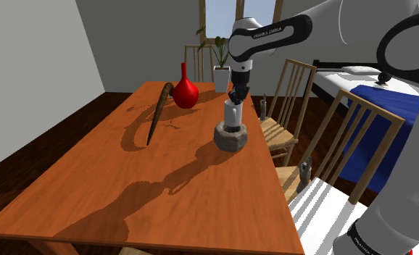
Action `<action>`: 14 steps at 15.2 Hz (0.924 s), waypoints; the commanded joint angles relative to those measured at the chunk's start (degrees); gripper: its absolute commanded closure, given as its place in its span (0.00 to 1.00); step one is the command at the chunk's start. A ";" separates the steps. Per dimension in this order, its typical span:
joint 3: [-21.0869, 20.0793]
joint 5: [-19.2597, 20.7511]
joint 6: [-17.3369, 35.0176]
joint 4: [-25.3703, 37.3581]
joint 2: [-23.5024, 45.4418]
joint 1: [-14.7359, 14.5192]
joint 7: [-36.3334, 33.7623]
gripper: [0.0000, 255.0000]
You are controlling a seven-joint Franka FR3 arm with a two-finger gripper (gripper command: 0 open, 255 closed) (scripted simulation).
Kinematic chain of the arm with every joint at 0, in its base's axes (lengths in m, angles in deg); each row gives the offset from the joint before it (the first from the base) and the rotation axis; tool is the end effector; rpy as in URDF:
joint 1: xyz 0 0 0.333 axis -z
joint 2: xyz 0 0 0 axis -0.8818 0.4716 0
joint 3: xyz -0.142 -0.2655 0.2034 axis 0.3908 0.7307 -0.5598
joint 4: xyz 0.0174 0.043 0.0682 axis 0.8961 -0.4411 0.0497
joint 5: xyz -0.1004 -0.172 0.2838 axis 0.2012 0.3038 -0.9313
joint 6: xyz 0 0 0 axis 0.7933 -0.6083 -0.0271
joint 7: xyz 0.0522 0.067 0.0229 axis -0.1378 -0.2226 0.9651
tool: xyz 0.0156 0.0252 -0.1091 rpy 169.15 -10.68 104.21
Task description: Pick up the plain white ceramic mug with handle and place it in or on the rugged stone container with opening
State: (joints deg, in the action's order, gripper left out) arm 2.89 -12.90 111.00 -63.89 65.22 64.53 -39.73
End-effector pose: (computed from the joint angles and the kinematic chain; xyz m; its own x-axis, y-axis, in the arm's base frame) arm 0.5671 -0.0202 0.5359 0.9869 0.1534 -0.0500 0.1523 -0.9880 -0.0250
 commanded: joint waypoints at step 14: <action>-0.04 -0.01 4.29 -3.52 0.73 -0.06 -0.03 0.00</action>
State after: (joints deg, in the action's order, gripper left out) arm 2.85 -12.90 115.29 -67.41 65.95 64.47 -39.77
